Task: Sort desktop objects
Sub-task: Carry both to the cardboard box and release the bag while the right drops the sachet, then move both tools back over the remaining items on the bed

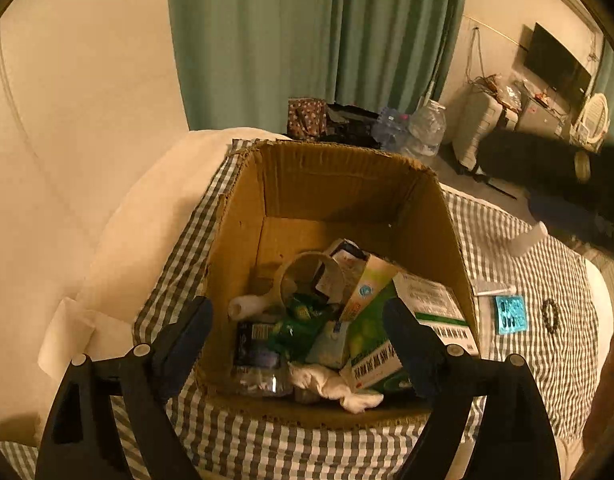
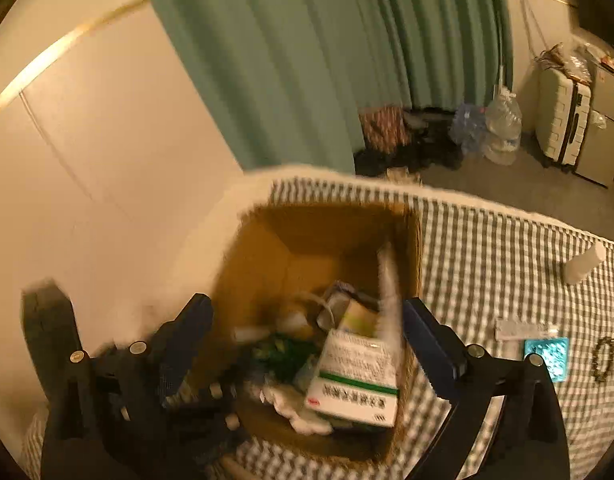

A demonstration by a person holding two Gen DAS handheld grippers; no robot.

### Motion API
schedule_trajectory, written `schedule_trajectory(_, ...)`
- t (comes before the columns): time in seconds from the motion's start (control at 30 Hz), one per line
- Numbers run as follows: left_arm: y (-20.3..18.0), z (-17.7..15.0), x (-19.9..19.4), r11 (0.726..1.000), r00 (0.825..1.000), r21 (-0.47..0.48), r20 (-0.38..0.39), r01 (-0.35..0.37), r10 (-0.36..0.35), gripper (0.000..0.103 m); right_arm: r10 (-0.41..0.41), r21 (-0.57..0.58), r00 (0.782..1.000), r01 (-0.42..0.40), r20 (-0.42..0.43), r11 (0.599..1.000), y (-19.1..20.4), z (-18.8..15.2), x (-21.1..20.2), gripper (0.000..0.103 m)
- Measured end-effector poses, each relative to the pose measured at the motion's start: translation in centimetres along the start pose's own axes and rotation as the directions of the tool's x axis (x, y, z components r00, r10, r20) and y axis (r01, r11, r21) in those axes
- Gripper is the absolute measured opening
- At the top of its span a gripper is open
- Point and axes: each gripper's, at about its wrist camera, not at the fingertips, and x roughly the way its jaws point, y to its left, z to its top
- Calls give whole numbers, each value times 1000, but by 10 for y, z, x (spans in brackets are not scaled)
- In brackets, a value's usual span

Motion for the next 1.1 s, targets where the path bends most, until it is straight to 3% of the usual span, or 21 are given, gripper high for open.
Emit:
schedule_trajectory(0.3,-22,-9,-19,999,1000,33,20,22,-22,91,85,-12,996,-84,33,996,7,5,-35,96)
schedule_trajectory(0.43,-32,-13,-25,998,1000,61,24,12,-13,91,73,7,994,-74,76,997,-7,1,-61,96)
schedule_trajectory(0.63,-63,-19,-35,995,998,84,37,56,-60,96,-96,119,985,79,145,990,-73,-29,-110,96)
schedule_trajectory(0.8,-98,-30,-36,991,997,112,28,70,-73,97,-277,197,953,250,124,948,-136,-71,-139,96)
schedule_trajectory(1.1,-194,-67,-20,975,993,193,17,115,-120,98,-397,383,914,340,78,858,-235,-134,-172,96)
